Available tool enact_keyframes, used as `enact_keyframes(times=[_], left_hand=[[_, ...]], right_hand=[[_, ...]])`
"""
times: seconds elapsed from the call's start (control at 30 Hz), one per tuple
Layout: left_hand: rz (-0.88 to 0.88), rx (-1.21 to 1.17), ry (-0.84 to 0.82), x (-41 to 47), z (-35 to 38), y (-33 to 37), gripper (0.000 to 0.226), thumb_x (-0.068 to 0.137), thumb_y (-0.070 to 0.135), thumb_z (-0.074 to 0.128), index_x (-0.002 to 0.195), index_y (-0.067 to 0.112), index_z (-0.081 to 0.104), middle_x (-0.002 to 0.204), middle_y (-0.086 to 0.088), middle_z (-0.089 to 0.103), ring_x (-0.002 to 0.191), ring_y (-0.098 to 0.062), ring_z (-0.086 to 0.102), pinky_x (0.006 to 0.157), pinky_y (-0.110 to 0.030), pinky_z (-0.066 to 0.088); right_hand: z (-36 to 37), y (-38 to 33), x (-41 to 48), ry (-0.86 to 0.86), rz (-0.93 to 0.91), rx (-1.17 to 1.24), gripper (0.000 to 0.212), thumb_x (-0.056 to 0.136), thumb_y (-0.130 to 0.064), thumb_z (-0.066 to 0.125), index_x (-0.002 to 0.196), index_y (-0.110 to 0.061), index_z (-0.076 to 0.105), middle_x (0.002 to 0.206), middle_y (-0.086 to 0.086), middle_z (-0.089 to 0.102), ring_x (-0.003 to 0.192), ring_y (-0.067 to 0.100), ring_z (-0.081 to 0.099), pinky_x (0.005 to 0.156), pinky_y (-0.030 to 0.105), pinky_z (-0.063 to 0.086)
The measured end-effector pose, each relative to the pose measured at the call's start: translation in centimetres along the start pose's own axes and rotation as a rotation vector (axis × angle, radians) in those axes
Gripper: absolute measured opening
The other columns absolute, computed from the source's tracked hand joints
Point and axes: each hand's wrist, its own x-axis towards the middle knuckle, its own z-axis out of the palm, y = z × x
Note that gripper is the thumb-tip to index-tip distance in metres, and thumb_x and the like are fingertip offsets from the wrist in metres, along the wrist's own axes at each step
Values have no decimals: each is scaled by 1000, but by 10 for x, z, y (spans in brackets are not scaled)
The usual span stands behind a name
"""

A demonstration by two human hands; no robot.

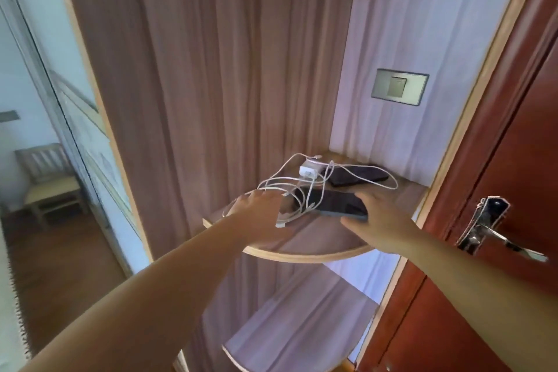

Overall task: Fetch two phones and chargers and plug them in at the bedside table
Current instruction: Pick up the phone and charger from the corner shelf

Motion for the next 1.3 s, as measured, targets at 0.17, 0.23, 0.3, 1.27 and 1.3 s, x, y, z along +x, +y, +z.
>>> enact_keyframes(times=[0.17,0.23,0.3,1.27,1.3], left_hand=[[60,32,23,14,20,-13,54,86,59,47,134,32,46,131,2,50,126,-25,42,105,-42,36],[58,42,-21,15,20,-16,54,87,60,48,129,26,49,129,1,49,121,-25,48,100,-41,41],[60,29,-44,17,19,-17,51,87,60,47,123,24,51,127,0,49,117,-26,50,95,-43,44],[-1001,-601,178,-125,-86,98,18,74,34,77,76,31,59,75,1,59,64,-13,54,54,-23,41],[-1027,-684,259,-141,-90,102,16,75,33,76,79,30,61,76,-1,60,64,-14,55,55,-23,42]], right_hand=[[15,5,49,-73,-84,-97,76,67,-69,61,125,-22,53,130,1,57,120,23,52,96,40,44],[21,5,64,-140,-95,-81,82,60,-74,62,124,-23,52,129,-2,57,120,21,52,97,42,43],[23,6,78,-201,-102,-52,84,58,-75,64,124,-23,53,128,-2,57,119,20,53,98,43,43],[-57,10,42,-676,-661,242,59,48,-80,63,86,-35,67,93,-10,66,89,11,62,86,34,49],[-56,-3,31,-728,-637,380,59,49,-79,65,84,-31,67,90,-5,66,80,13,63,78,33,50]])
